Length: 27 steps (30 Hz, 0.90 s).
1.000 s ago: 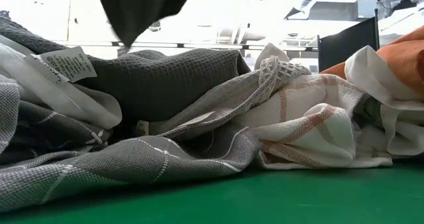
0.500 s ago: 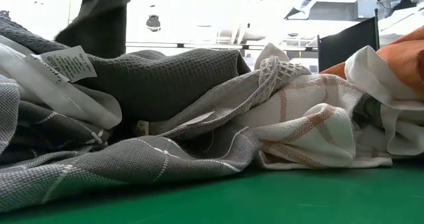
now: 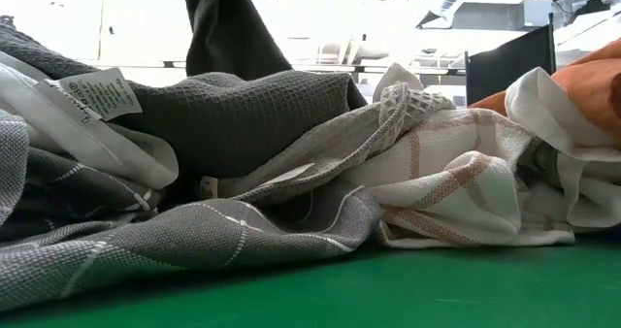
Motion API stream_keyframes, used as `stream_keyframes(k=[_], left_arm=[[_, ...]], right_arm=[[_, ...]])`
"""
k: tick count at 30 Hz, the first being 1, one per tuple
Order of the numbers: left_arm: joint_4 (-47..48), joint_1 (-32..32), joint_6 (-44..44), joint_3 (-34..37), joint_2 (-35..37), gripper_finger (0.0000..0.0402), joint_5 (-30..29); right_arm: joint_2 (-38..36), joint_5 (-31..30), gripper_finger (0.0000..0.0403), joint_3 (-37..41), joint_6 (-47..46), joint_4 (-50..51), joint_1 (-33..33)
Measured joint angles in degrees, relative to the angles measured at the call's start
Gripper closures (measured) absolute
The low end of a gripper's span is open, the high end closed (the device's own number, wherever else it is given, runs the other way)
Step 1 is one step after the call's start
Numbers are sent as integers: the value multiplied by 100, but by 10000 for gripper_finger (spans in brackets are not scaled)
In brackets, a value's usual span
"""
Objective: Sort towels by color in basket
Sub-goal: Put the gray towel into the left transparent bin
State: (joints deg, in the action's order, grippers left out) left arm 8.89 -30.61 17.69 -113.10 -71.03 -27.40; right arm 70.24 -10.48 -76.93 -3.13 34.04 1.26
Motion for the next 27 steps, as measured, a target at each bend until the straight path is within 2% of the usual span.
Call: stream_keyframes(k=[6,9,13,15,17,22,27], left_arm=[[1129,4,129,2,201,401,-642],[1065,6,486,2,373,401,-1158],[667,7,642,1,589,401,-1196],[756,7,628,0,672,401,-1196],[1165,7,477,-4,733,401,-1220],[1688,16,761,-4,782,401,-1870],[3027,74,-87,-2,762,401,-1939]], right_arm=[[0,-12,122,-1,-61,8,0],[19,-19,122,-1,-139,13,0],[22,-20,122,0,-151,26,0],[22,-20,122,-2,-153,24,2],[22,-20,122,-2,-155,24,37],[23,-20,122,-2,-153,22,54],[24,-19,122,-2,-151,22,65]])
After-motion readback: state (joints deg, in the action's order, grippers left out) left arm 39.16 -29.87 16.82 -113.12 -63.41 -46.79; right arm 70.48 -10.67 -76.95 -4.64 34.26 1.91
